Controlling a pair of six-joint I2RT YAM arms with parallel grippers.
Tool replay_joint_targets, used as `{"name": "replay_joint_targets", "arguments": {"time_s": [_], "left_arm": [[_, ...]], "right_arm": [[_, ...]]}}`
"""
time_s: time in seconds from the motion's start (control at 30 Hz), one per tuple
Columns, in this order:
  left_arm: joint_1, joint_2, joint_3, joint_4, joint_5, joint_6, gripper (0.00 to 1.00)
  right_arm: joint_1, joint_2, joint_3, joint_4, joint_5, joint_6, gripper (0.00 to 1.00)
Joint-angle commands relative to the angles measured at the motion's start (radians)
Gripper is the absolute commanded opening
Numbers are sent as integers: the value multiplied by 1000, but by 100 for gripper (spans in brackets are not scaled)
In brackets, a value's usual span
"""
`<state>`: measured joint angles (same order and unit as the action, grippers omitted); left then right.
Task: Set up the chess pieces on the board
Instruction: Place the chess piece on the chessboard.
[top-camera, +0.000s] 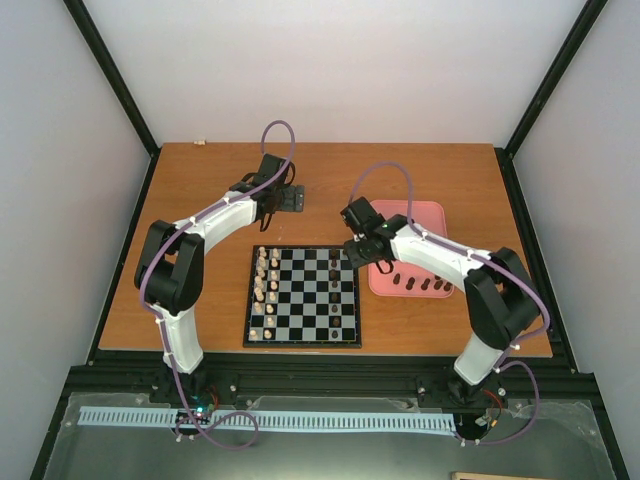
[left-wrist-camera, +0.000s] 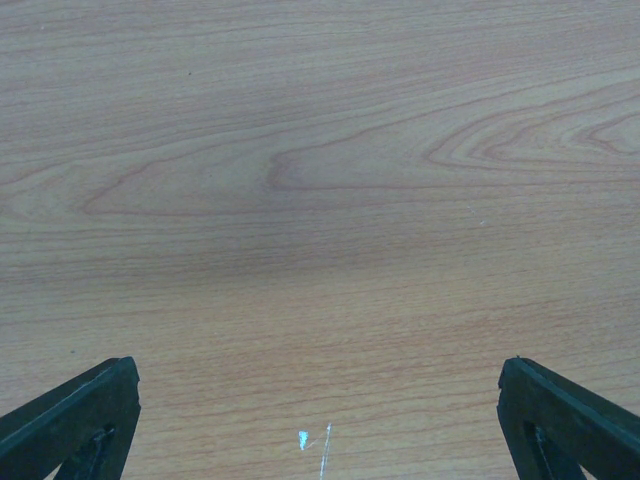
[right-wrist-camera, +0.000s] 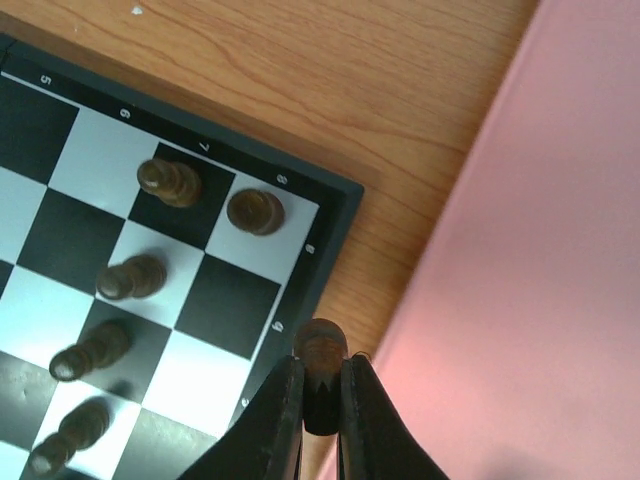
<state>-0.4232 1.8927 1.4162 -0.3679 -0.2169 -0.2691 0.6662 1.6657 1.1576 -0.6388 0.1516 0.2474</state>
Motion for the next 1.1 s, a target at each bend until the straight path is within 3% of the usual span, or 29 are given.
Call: {"name": "replay_joint_targets", "arguments": {"time_s": [0.0, 1.07], "left_arm": [[4, -4, 29, -8, -4, -4, 100], [5, -3, 26, -7, -10, -4, 100]], "right_arm": [[-7, 54, 67, 21, -39, -21, 7], [28, 185, 136, 13, -72, -34, 7]]}}
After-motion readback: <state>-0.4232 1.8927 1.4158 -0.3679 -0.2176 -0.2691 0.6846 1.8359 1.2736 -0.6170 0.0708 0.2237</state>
